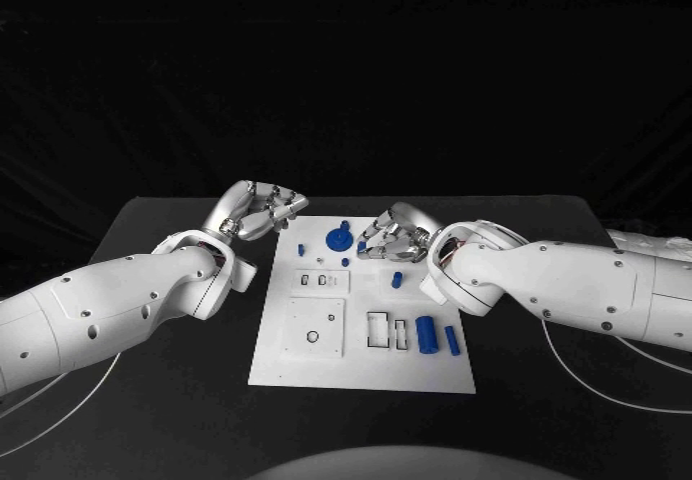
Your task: Assemble the parts on the task board
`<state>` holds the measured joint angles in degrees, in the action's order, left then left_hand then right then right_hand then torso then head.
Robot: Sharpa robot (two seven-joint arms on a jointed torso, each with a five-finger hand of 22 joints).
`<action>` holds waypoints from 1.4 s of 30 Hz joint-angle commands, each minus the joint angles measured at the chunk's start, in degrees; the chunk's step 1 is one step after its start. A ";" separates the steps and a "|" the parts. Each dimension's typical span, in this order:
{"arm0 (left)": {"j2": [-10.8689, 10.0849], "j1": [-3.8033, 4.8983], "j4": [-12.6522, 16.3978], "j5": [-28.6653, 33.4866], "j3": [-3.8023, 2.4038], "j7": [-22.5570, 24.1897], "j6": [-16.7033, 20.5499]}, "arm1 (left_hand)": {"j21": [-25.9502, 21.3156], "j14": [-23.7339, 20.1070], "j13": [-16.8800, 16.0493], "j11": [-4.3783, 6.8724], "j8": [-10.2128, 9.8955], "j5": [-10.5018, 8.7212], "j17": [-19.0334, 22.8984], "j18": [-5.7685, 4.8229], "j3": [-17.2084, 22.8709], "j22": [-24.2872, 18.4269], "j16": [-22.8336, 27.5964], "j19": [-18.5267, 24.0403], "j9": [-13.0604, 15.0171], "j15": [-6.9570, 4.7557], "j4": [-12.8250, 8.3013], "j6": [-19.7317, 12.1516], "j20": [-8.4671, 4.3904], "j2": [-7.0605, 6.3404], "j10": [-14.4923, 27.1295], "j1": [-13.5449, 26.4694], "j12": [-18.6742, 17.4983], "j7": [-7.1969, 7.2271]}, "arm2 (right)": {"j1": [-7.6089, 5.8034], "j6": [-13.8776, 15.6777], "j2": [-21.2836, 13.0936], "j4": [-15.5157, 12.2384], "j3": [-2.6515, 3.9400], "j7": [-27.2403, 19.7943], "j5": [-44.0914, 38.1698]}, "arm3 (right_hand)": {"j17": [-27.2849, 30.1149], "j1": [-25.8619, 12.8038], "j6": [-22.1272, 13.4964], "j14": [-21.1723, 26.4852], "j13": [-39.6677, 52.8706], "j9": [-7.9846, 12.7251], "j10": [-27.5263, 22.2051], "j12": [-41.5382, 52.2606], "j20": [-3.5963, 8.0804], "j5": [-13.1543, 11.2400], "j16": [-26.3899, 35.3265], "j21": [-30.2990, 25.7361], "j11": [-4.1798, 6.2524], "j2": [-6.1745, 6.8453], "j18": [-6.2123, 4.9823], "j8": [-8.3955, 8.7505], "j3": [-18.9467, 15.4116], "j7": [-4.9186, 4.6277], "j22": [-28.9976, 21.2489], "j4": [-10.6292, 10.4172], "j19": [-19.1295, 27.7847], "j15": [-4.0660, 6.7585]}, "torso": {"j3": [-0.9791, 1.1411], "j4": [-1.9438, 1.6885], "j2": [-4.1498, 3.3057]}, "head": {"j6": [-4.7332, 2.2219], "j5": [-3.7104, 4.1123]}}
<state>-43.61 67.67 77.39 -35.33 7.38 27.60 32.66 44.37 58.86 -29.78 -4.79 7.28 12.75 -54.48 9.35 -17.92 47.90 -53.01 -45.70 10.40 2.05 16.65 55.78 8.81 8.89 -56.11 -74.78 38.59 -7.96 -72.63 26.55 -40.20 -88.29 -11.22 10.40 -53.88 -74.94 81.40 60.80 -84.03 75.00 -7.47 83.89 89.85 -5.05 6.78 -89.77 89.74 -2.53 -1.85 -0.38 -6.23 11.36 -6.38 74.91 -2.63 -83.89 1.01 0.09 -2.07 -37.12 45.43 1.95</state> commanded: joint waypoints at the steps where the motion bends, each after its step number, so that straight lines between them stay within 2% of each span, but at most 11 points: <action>1: 0.16 0.04 0.06 -0.19 -0.04 0.57 -0.18 | -0.13 0.42 0.05 0.29 0.10 0.17 0.05 0.94 -0.34 -0.05 0.29 -0.40 0.10 0.01 0.01 -0.13 0.20 0.07 -0.24 -0.23 -0.29 0.05 | 0.54 -0.47 0.75 -0.28 0.01 3.60 -3.98 | -15.06 0.01 3.91 -5.97 15.00 -0.52 6.11 0.15 -0.32 0.36 -0.23 0.26 -0.43 -0.34 0.38 -0.90 0.02 -0.17 15.09 0.32 -6.11 -0.32 | -0.02 0.00 -0.05 | 0.14 0.05; 10: 0.21 0.04 -0.01 -0.19 -0.04 0.53 -0.18 | -0.13 0.42 0.05 0.29 0.10 0.17 0.05 0.94 -0.34 -0.05 0.29 -0.40 0.10 0.01 0.01 -0.13 0.20 0.07 -0.24 -0.23 -0.29 0.05 | 2.16 1.74 2.73 -0.03 0.01 6.69 -6.64 | -15.06 -0.02 3.93 -5.97 15.00 -0.49 6.11 0.15 -0.40 0.25 -0.23 0.26 -0.51 -0.20 0.38 -0.82 -0.09 -0.24 15.09 0.38 -6.11 -0.40 | 0.01 0.11 -0.05 | 0.60 0.01; 20: 0.37 0.04 -0.17 -0.19 -0.04 0.49 -0.16 | -0.19 0.48 0.09 0.29 0.09 0.18 0.02 0.94 -0.34 -0.05 0.25 -0.44 0.10 0.01 0.01 -0.16 0.19 0.10 -0.26 -0.29 -0.30 0.05 | 2.68 3.08 4.25 -0.20 0.01 8.82 -8.03 | -15.06 -0.23 3.98 -5.97 15.00 -0.45 6.11 0.15 -0.52 0.05 -0.23 0.26 -0.60 -0.09 0.38 -0.71 -0.28 -0.33 15.09 0.31 -6.11 -0.52 | 0.05 0.08 -0.06 | 0.76 0.37; 28: 0.47 0.04 -0.19 -0.19 -0.03 0.49 -0.18 | -0.19 0.48 0.09 0.29 0.09 0.18 0.02 0.94 -0.34 -0.05 0.25 -0.44 0.10 0.01 0.01 -0.16 0.19 0.10 -0.26 -0.29 -0.30 0.05 | 3.07 4.20 5.50 0.79 0.01 9.09 -8.36 | -15.06 -0.38 3.94 -5.97 15.00 -0.41 6.11 0.15 -0.59 0.00 -0.23 0.26 -0.65 -0.03 0.38 -0.60 -0.39 -0.38 15.09 0.26 -6.11 -0.58 | 0.07 0.07 -0.12 | 0.70 0.43; 32: 0.44 0.04 -0.11 -0.19 -0.03 0.49 -0.18 | -0.19 0.48 0.09 0.29 0.09 0.18 0.02 0.94 -0.34 -0.05 0.25 -0.44 0.10 0.01 0.01 -0.16 0.19 0.10 -0.26 -0.29 -0.30 0.05 | 3.34 4.29 6.11 1.34 0.01 9.22 -8.40 | -15.06 -0.42 3.92 -5.97 15.00 -0.40 6.11 0.15 -0.61 -0.01 -0.23 0.26 -0.66 -0.02 0.38 -0.56 -0.42 -0.39 15.09 0.24 -6.11 -0.61 | 0.11 0.00 -0.20 | 0.70 0.35; 42: 0.15 0.06 0.27 -0.19 -0.04 0.42 0.03 | -0.19 0.48 0.09 0.29 0.09 0.18 0.02 0.94 -0.34 -0.05 0.25 -0.44 0.10 0.01 0.01 -0.16 0.19 0.10 -0.26 -0.29 -0.30 0.05 | 3.55 3.33 6.86 1.85 0.01 9.64 -8.25 | -15.06 -0.55 3.91 -5.97 15.00 -0.38 6.11 0.15 -0.67 -0.01 -0.23 0.26 -0.68 -0.01 0.38 -0.49 -0.50 -0.41 15.09 0.18 -6.11 -0.67 | 0.02 0.08 -0.18 | 1.15 0.16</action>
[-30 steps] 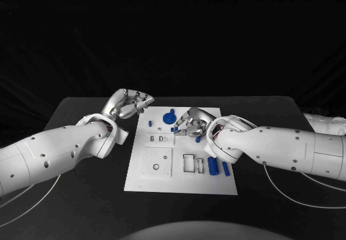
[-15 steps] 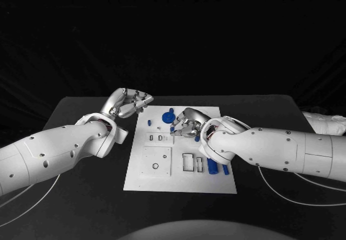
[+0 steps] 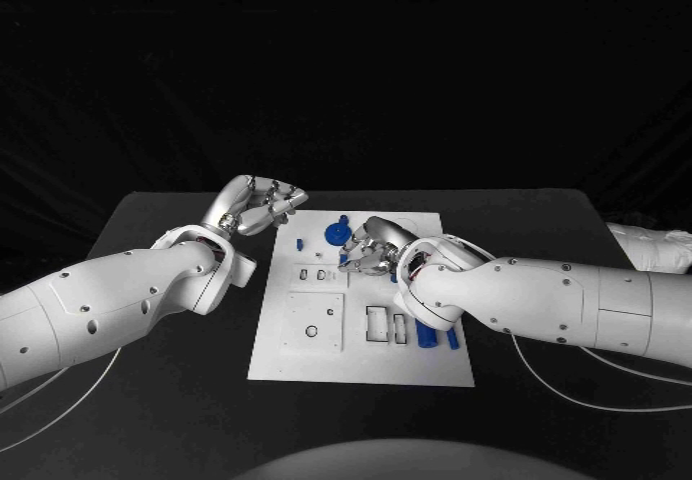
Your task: Assemble the parts on the task board
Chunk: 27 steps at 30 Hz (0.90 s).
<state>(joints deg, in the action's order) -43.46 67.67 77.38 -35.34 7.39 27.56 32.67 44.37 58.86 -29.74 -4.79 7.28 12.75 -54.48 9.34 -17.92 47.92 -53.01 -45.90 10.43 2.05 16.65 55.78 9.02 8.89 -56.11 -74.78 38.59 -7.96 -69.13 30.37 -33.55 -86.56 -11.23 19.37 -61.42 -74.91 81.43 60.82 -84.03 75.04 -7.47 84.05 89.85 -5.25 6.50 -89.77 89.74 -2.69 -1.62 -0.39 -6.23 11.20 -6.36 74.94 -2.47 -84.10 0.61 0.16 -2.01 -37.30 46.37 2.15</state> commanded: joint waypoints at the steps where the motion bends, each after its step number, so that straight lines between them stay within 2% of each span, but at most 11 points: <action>1: -0.04 0.07 0.35 -0.18 -0.05 0.46 0.05 | -0.19 0.48 0.06 0.29 0.09 0.18 0.03 0.94 -0.34 -0.07 0.25 -0.23 0.08 0.01 0.01 -0.16 -0.01 0.11 -0.26 -0.29 -0.30 0.05 | 0.06 -0.66 0.30 0.15 0.01 0.74 -0.67 | -15.09 -0.63 3.89 -5.97 14.96 -0.36 5.95 0.15 -0.49 0.26 -0.23 0.26 -0.53 -0.20 0.39 -0.46 -0.38 -0.43 15.06 0.01 -5.90 -0.29 | -0.04 0.00 -0.01 | 0.33 -0.03; 8: -0.16 0.11 0.54 -0.18 -0.05 0.40 0.14 | -0.19 0.48 0.06 0.29 0.09 0.18 0.03 0.94 -0.34 -0.07 0.25 -0.23 0.08 0.01 0.01 -0.16 -0.01 0.11 -0.26 -0.29 -0.30 0.05 | 0.30 -1.42 1.12 0.65 0.01 1.04 -0.63 | -15.09 -0.73 3.83 -5.97 14.96 -0.32 5.95 0.15 -0.55 0.31 -0.23 0.26 -0.55 -0.11 0.39 -0.36 -0.47 -0.46 15.06 0.00 -5.90 -0.35 | -0.03 0.05 0.08 | 0.77 -0.15; 15: -0.23 0.12 0.69 -0.18 -0.06 0.42 0.12 | -0.19 0.48 0.06 0.29 0.09 0.18 0.03 0.94 -0.34 -0.07 0.25 -0.23 0.08 0.01 0.01 -0.16 -0.01 0.11 -0.26 -0.29 -0.30 0.05 | 0.57 -1.61 1.59 1.09 0.00 0.99 -0.62 | -15.09 -1.04 3.55 -5.97 14.96 -0.19 5.95 0.15 -0.71 0.46 -0.23 0.26 -0.67 0.01 0.39 -0.01 -0.68 -0.61 15.06 -0.10 -5.90 -0.51 | -0.01 0.04 0.09 | 0.82 -0.19; 17: -0.28 0.13 0.72 -0.18 -0.06 0.42 0.11 | -0.19 0.48 0.06 0.29 0.09 0.18 0.03 0.94 -0.34 -0.07 0.25 -0.23 0.08 0.01 0.01 -0.16 -0.01 0.11 -0.26 -0.29 -0.30 0.05 | 0.62 -1.80 1.73 1.22 0.00 0.85 -0.59 | -15.09 -1.09 3.48 -5.97 14.96 -0.16 5.95 0.15 -0.75 0.52 -0.23 0.26 -0.69 0.02 0.39 0.07 -0.71 -0.64 15.06 -0.12 -5.90 -0.55 | -0.03 0.07 0.11 | 0.59 -0.14; 22: -0.38 0.13 0.74 -0.18 -0.06 0.43 0.12 | -0.19 0.48 0.06 0.29 0.09 0.18 0.03 0.94 -0.34 -0.07 0.25 -0.23 0.08 0.01 0.01 -0.16 -0.01 0.11 -0.26 -0.29 -0.30 0.05 | 0.70 -2.47 2.28 1.56 0.00 0.74 -0.56 | -15.09 -1.10 3.46 -5.97 14.96 -0.15 5.95 0.15 -0.76 0.54 -0.23 0.26 -0.70 0.01 0.39 0.10 -0.71 -0.65 15.06 -0.12 -5.90 -0.57 | 0.01 0.12 0.09 | 0.92 0.00; 27: -0.34 0.13 0.81 -0.18 -0.06 0.47 0.09 | -0.19 0.48 0.06 0.29 0.09 0.18 0.03 0.94 -0.34 -0.07 0.25 -0.23 0.08 0.01 0.01 -0.16 -0.01 0.11 -0.26 -0.29 -0.30 0.05 | 0.80 -2.85 2.90 2.10 0.00 0.73 -0.56 | -15.09 -1.10 3.42 -5.97 14.96 -0.13 5.95 0.15 -0.78 0.57 -0.23 0.26 -0.71 -0.01 0.39 0.14 -0.71 -0.66 15.06 -0.11 -5.90 -0.60 | -0.04 0.04 0.09 | 0.99 0.10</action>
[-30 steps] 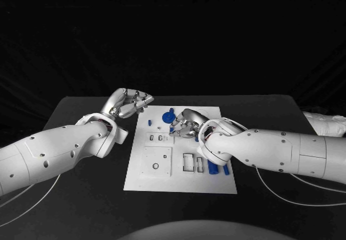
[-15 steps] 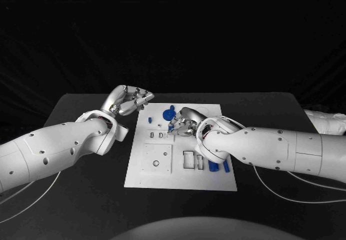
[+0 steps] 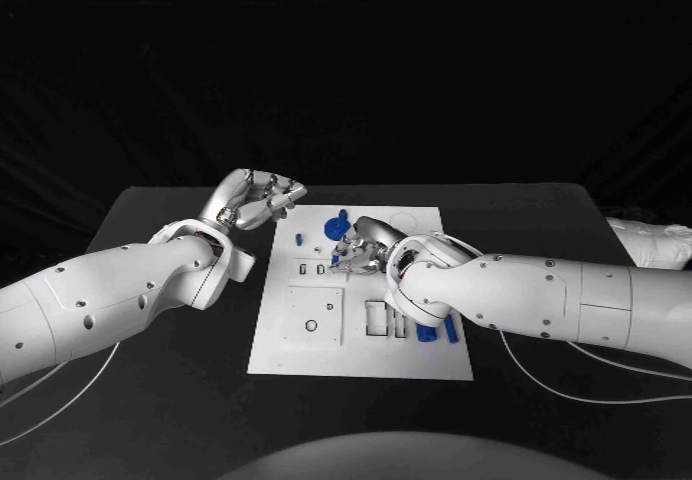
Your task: Assemble the parts on the task board
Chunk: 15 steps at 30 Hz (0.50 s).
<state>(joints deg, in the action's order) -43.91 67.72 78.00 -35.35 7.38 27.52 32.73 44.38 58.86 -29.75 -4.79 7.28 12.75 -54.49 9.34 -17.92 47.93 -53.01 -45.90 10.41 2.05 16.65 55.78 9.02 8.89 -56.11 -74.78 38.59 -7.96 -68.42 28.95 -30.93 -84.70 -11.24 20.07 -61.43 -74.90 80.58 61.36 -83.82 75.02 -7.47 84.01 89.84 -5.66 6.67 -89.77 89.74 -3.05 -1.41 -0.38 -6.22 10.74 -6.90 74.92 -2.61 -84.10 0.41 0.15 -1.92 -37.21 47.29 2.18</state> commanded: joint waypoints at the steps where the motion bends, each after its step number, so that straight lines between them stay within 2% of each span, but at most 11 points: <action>1: 0.11 0.08 0.20 -0.18 -0.05 0.50 0.03 | -0.19 0.49 0.07 0.29 0.09 0.18 0.04 0.95 -0.34 -0.07 0.25 -0.23 0.09 0.01 0.01 -0.16 -0.01 0.11 -0.26 -0.29 -0.30 0.05 | 0.12 -1.41 0.43 0.40 0.01 0.01 -0.55 | -15.10 -0.25 2.88 -6.18 14.98 -0.13 5.99 0.16 -0.37 0.40 -0.23 0.26 -0.34 -0.23 0.38 0.12 -0.25 -0.13 15.08 0.03 -5.90 -0.40 | -0.01 -0.05 0.00 | 0.08 0.03; 9: -0.02 0.09 0.30 -0.18 -0.05 0.50 0.08 | -0.33 0.46 0.17 0.29 0.07 0.20 0.17 0.94 -0.35 -0.08 0.36 -0.32 0.11 0.01 0.00 -0.22 -0.02 0.18 -0.28 -0.42 -0.30 0.04 | 0.31 -1.44 1.37 1.32 0.00 -0.11 -0.66 | -15.10 -0.21 2.87 -6.18 14.98 -0.11 5.99 0.16 -0.41 0.46 -0.23 0.26 -0.35 -0.30 0.38 0.17 -0.20 -0.13 15.08 0.05 -5.90 -0.43 | -0.04 -0.13 0.02 | 0.08 -0.12; 15: -0.19 0.12 0.39 -0.18 -0.05 0.45 0.14 | -0.33 0.46 0.17 0.29 0.07 0.20 0.17 0.94 -0.35 -0.08 0.36 -0.32 0.11 0.01 0.00 -0.22 -0.02 0.18 -0.28 -0.42 -0.30 0.04 | 0.35 -1.94 1.84 1.98 0.00 0.11 -1.21 | -15.10 -0.16 2.86 -6.18 14.98 -0.10 5.99 0.16 -0.44 0.49 -0.23 0.26 -0.36 -0.35 0.38 0.20 -0.17 -0.13 15.08 0.09 -5.90 -0.46 | -0.03 -0.02 0.03 | 0.26 -0.34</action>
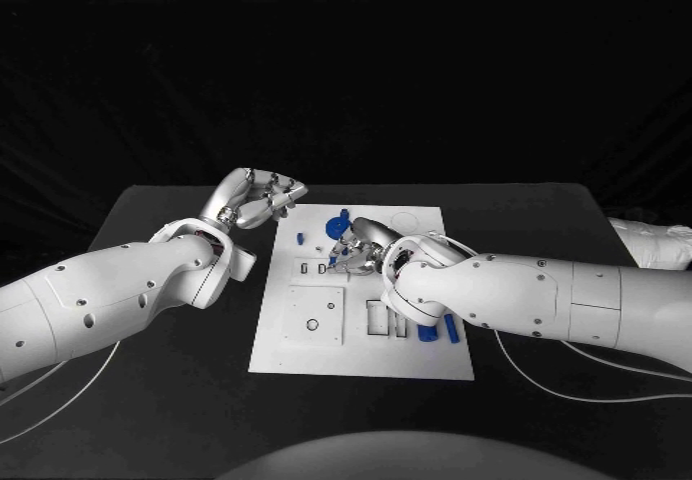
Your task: Assemble the parts on the task board
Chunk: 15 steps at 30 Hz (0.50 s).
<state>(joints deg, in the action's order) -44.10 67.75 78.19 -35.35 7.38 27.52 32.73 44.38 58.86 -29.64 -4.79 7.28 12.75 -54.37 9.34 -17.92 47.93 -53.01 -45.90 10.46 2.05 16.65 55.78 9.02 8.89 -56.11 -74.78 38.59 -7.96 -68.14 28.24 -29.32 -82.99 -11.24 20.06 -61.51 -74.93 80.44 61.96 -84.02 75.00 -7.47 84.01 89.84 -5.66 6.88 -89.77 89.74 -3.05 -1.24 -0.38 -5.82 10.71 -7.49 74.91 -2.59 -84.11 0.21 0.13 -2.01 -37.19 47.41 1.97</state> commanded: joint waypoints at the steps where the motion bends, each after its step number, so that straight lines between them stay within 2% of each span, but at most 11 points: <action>1: -0.01 0.11 0.20 -0.18 -0.05 0.44 0.14 | -0.33 0.46 0.05 0.29 0.07 0.20 0.05 0.94 -0.35 -0.08 0.36 -0.32 0.05 0.01 0.00 -0.22 -0.02 0.18 -0.28 -0.43 -0.30 0.04 | 0.09 -1.22 0.34 0.44 0.00 0.14 -1.30 | -15.07 -0.02 2.27 -5.98 15.00 -0.10 5.99 0.16 -0.44 0.28 -0.23 0.26 -0.36 -0.51 0.38 -0.19 -0.15 0.47 15.09 0.06 -5.89 -0.26 | -0.02 0.07 0.02 | 0.11 -0.14; 4: -0.02 0.12 0.22 -0.18 -0.05 0.46 0.12 | -0.33 0.46 0.05 0.29 0.07 0.20 0.05 0.94 -0.35 -0.08 0.36 -0.32 0.05 0.01 0.00 -0.22 -0.02 0.18 -0.28 -0.43 -0.30 0.04 | 0.17 -1.18 0.60 0.88 0.00 0.15 -2.19 | -15.07 0.02 2.24 -5.98 15.00 -0.09 5.99 0.16 -0.47 0.29 -0.23 0.26 -0.37 -0.55 0.38 -0.15 -0.12 0.46 15.09 0.09 -5.89 -0.28 | -0.02 -0.02 -0.02 | 0.12 -0.01; 15: -0.09 0.16 0.21 -0.18 -0.05 0.44 0.16 | -0.37 0.49 0.08 0.29 0.07 0.20 0.04 0.94 -0.35 -0.08 0.35 -0.35 0.06 0.01 0.00 -0.23 -0.02 0.19 -0.29 -0.45 -0.30 0.04 | 0.39 -1.85 1.02 1.80 0.00 0.23 -3.90 | -15.07 0.23 2.11 -5.98 15.00 -0.02 5.99 0.16 -0.56 0.28 -0.23 0.26 -0.44 -0.64 0.38 0.03 -0.02 0.37 15.09 0.28 -5.89 -0.36 | 0.03 0.02 0.00 | 0.14 -0.08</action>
<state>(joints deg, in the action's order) -44.25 67.80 78.26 -35.35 7.38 27.52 32.76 44.38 58.86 -29.64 -4.79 7.28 12.75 -54.37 9.34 -17.92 47.93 -53.01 -45.90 10.45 2.05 16.65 55.78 9.02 8.89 -56.11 -74.78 38.59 -7.96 -67.80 27.52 -28.39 -81.24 -11.24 20.13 -63.78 -74.94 80.39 61.97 -84.02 75.00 -7.48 84.01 89.84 -5.87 6.86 -89.77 89.74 -3.05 -1.18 -0.39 -5.70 10.66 -7.50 74.90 -2.54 -83.89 0.21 0.13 -1.99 -37.18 47.55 1.91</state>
